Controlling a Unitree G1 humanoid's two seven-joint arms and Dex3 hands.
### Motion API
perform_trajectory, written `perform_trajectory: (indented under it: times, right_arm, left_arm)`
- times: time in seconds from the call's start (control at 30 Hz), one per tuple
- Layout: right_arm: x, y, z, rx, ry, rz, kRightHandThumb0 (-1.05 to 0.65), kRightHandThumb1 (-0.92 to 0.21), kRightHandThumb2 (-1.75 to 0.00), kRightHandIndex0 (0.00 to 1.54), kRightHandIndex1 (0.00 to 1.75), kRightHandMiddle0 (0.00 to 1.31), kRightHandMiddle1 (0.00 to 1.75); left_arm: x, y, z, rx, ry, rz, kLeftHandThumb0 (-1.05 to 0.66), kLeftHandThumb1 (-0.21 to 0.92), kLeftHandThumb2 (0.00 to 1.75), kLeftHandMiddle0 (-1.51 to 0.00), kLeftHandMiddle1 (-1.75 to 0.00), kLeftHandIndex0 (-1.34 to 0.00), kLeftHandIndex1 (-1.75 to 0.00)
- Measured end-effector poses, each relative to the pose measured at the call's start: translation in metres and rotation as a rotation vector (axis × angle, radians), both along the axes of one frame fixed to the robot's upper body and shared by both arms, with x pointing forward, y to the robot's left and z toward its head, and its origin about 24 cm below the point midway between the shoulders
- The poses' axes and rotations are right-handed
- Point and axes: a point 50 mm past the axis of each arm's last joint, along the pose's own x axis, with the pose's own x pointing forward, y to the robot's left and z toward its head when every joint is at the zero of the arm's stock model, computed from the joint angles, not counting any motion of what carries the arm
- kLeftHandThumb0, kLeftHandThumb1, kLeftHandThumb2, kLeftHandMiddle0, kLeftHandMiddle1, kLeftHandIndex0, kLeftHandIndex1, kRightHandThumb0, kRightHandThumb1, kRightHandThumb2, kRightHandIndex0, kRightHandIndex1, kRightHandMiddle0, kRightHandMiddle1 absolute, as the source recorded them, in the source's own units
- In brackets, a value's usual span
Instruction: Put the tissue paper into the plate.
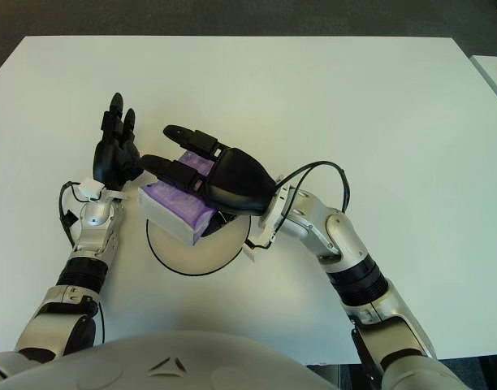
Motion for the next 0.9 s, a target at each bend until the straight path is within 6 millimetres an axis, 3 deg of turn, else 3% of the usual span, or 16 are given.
perform_trajectory:
  times: [0.47, 0.7, 0.9]
  right_arm:
    - [0.002, -0.001, -0.002, -0.051, 0.021, -0.022, -1.05, -0.92, -0.86, 0.00, 0.00, 0.00, 0.00]
    - [0.006, -0.004, 0.002, -0.103, 0.030, -0.028, -1.05, -0.92, -0.87, 0.00, 0.00, 0.00, 0.00]
    - [0.016, -0.011, 0.022, -0.239, 0.112, -0.019, -1.05, -0.92, -0.83, 0.00, 0.00, 0.00, 0.00]
  left_arm:
    - [0.005, -0.003, -0.004, 0.040, 0.039, 0.049, -0.73, 0.92, 0.77, -0.32, -0.09, 0.00, -0.50]
    - [0.005, -0.001, -0.005, 0.025, 0.043, 0.057, -0.72, 0.92, 0.69, -0.29, -0.08, 0.00, -0.52]
    - [0.007, 0.000, -0.005, 0.018, 0.044, 0.050, -0.72, 0.92, 0.69, -0.24, -0.05, 0.00, -0.47]
